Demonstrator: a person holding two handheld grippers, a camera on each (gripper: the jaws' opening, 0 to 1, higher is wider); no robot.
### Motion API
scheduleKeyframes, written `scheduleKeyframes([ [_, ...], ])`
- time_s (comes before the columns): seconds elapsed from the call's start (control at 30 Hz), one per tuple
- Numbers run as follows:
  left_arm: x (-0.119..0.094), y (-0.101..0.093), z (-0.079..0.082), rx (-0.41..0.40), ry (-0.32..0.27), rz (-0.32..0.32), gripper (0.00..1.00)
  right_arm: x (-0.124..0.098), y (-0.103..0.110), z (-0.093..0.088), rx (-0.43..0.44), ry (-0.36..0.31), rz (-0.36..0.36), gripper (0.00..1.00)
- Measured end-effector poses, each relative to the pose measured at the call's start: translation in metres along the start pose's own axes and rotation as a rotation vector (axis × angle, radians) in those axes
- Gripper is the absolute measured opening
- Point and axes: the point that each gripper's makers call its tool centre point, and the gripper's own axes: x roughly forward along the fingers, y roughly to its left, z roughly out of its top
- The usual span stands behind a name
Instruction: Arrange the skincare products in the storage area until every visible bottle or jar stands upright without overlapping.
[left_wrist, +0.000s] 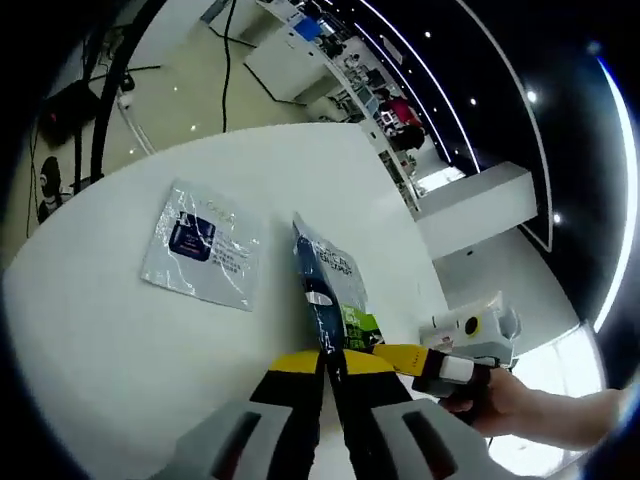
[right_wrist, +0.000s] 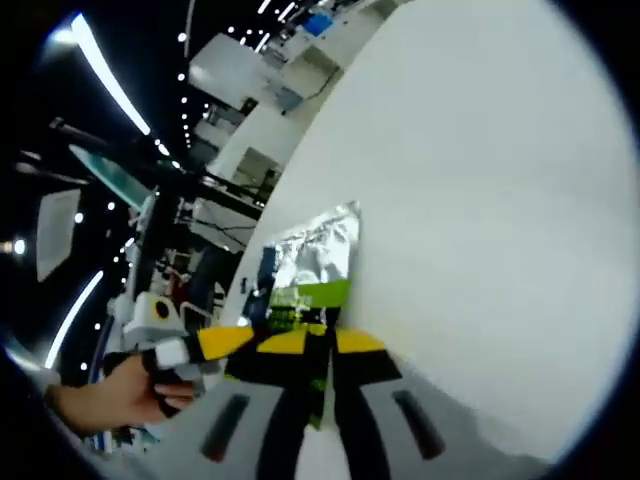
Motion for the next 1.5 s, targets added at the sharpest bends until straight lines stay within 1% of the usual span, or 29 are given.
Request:
scheduleKeyframes([
  [0.07,-0.001,-0.009,0.000,0.001,0.002,-0.035,0.04,-0.007,0.003,-0.002,0.029,-0.014,0.020,0.03],
  [0.17,-0.002,-0.020,0.000,-0.005,0.006,-0.076,0.02,-0.016,0.007,-0.001,0.023,-0.038,0.029,0.02],
  [0.2,-0.005,-0.027,0.001,-0.015,0.000,-0.104,0.02,-0.024,0.013,0.000,0.019,-0.065,0.050,0.02],
  [0.23,-0.008,-0.038,0.001,-0.028,-0.005,-0.148,0.01,-0.028,0.015,0.002,0.027,-0.088,0.065,0.01],
  [0.27,-0.008,-0.041,0.001,-0.032,-0.004,-0.162,0.01,-0.030,0.016,0.003,0.029,-0.099,0.071,0.01],
  [0.3,-0.014,-0.055,0.003,-0.017,-0.007,-0.214,0.01,-0.041,0.025,0.006,0.056,-0.145,0.114,0.01],
  [0.33,-0.017,-0.063,0.003,-0.009,-0.011,-0.236,0.00,-0.047,0.029,0.007,0.063,-0.172,0.139,0.02],
  [0.37,-0.021,-0.073,0.002,-0.020,-0.007,-0.270,0.00,-0.053,0.033,0.007,0.074,-0.193,0.165,0.02],
  [0.4,-0.029,-0.090,0.001,-0.030,-0.006,-0.321,0.00,-0.061,0.040,0.006,0.095,-0.215,0.202,0.02],
  [0.43,-0.031,-0.095,0.001,-0.016,-0.011,-0.331,0.00,-0.066,0.043,0.005,0.098,-0.238,0.224,0.03],
  [0.47,-0.037,-0.105,-0.002,0.029,-0.011,-0.350,0.00,-0.072,0.047,0.003,0.114,-0.255,0.243,0.04],
  [0.53,-0.042,-0.116,-0.008,0.066,0.002,-0.350,0.00,-0.078,0.050,-0.002,0.116,-0.271,0.258,0.05],
  [0.6,-0.049,-0.132,-0.017,0.123,0.026,-0.372,0.00,-0.088,0.057,-0.008,0.135,-0.306,0.290,0.08],
  [0.67,-0.053,-0.142,-0.022,0.158,0.040,-0.382,0.00,-0.096,0.064,-0.012,0.177,-0.337,0.327,0.11],
  [0.73,-0.059,-0.156,-0.031,0.200,0.067,-0.405,0.00,-0.111,0.069,-0.017,0.221,-0.405,0.374,0.13],
  [0.8,-0.062,-0.164,-0.037,0.221,0.085,-0.417,0.00,-0.122,0.074,-0.018,0.260,-0.460,0.415,0.18],
  [0.9,-0.071,-0.189,-0.054,0.216,0.127,-0.486,0.00,-0.144,0.082,-0.024,0.330,-0.540,0.491,0.25],
  [0.97,-0.077,-0.203,-0.066,0.211,0.155,-0.528,0.00,-0.159,0.085,-0.029,0.324,-0.602,0.508,0.30],
  [1.0,-0.079,-0.208,-0.071,0.202,0.164,-0.545,0.00,-0.164,0.086,-0.032,0.338,-0.616,0.520,0.32],
  [1.03,-0.082,-0.217,-0.079,0.206,0.179,-0.565,0.00,-0.173,0.088,-0.037,0.361,-0.638,0.549,0.34],
  [1.1,-0.085,-0.223,-0.086,0.211,0.198,-0.583,0.00,-0.181,0.090,-0.042,0.373,-0.652,0.578,0.42],
  [1.13,-0.088,-0.231,-0.096,0.217,0.219,-0.609,0.00,-0.190,0.094,-0.046,0.378,-0.677,0.607,0.46],
  [1.17,-0.092,-0.239,-0.105,0.193,0.255,-0.641,0.00,-0.198,0.098,-0.050,0.385,-0.685,0.631,0.53],
  [1.23,-0.093,-0.245,-0.115,0.185,0.274,-0.658,0.00,-0.212,0.108,-0.058,0.367,-0.692,0.664,0.59],
  [1.27,-0.096,-0.249,-0.127,0.184,0.315,-0.673,0.00,-0.216,0.111,-0.061,0.361,-0.691,0.672,0.61],
  [1.37,-0.098,-0.252,-0.136,0.202,0.333,-0.675,0.00,-0.228,0.119,-0.066,0.351,-0.686,0.703,0.58],
  [1.4,-0.102,-0.252,-0.145,0.210,0.359,-0.675,0.00,-0.236,0.122,-0.065,0.334,-0.701,0.716,0.55],
  [1.43,-0.102,-0.252,-0.147,0.213,0.361,-0.676,0.00,-0.244,0.123,-0.064,0.319,-0.713,0.730,0.48],
  [1.5,-0.105,-0.250,-0.154,0.217,0.389,-0.684,0.00,-0.250,0.125,-0.063,0.305,-0.727,0.741,0.38],
])
